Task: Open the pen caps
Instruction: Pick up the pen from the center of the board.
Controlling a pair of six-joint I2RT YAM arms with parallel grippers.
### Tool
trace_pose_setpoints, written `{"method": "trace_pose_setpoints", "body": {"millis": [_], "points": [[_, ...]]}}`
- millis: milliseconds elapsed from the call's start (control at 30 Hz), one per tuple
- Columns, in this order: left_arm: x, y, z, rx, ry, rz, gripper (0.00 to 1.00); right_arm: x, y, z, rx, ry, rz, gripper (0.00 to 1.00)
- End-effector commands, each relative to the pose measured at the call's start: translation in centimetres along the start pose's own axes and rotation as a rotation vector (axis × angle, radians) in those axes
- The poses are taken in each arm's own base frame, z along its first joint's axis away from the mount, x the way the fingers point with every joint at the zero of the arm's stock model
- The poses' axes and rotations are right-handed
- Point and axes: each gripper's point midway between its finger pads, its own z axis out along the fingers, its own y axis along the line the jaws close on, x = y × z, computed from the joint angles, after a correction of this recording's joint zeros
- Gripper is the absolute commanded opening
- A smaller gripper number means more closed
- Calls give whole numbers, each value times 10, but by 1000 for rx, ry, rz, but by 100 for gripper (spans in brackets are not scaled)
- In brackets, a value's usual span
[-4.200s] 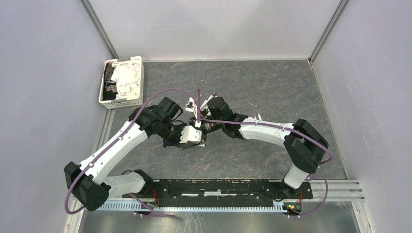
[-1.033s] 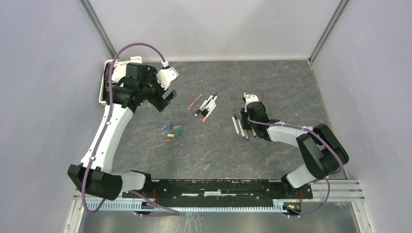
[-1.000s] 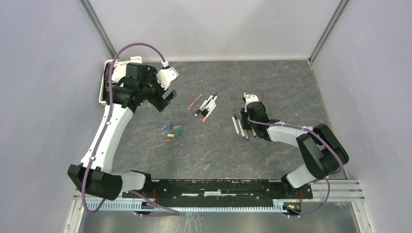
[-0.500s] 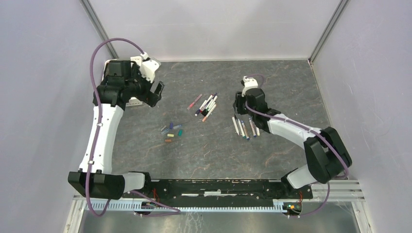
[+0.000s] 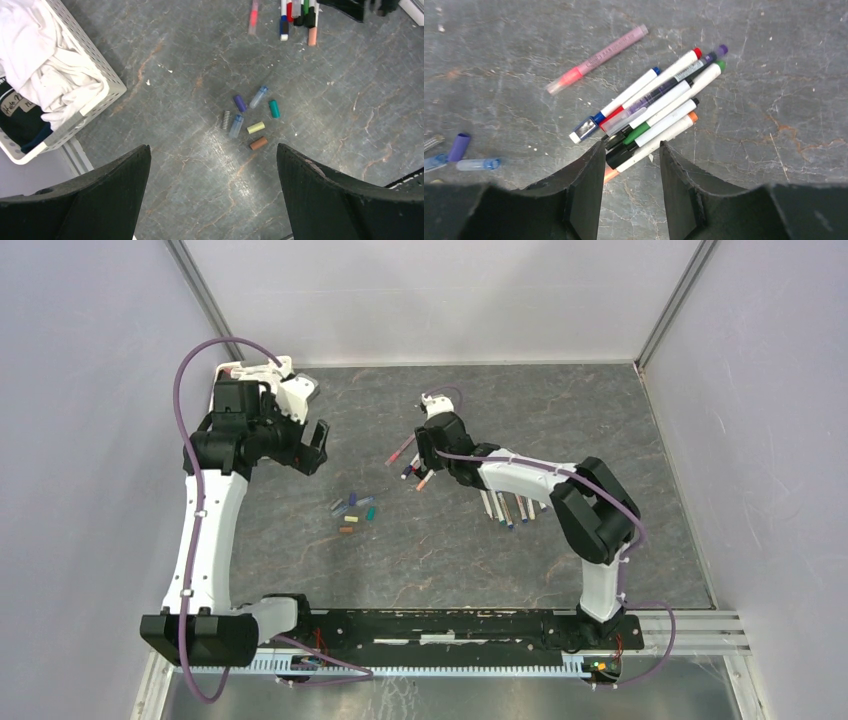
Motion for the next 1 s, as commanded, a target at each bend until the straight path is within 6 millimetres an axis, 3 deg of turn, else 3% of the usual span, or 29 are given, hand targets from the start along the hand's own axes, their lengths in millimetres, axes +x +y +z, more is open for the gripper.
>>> {"method": "trace_pose_setpoints", "body": {"millis": [0, 167, 367, 567, 733, 967], "points": [[4, -14, -12, 32, -24, -3, 100, 5, -11, 12, 126, 15, 16, 49], [9, -17, -15, 34, -15, 12, 100, 26, -14, 25, 173, 64, 1, 49], [15, -19, -14, 45, -2, 15, 100, 45, -17, 28, 188, 98, -8, 48], [16, -19, -14, 48, 3, 16, 100, 52, -18, 28, 182, 107, -9, 47], [18, -19, -13, 46, 10, 24, 100, 58, -19, 17, 156, 105, -1, 46], [16, -19, -11, 54, 7, 18, 100, 42, -9, -3, 79, 64, -1, 48]]}}
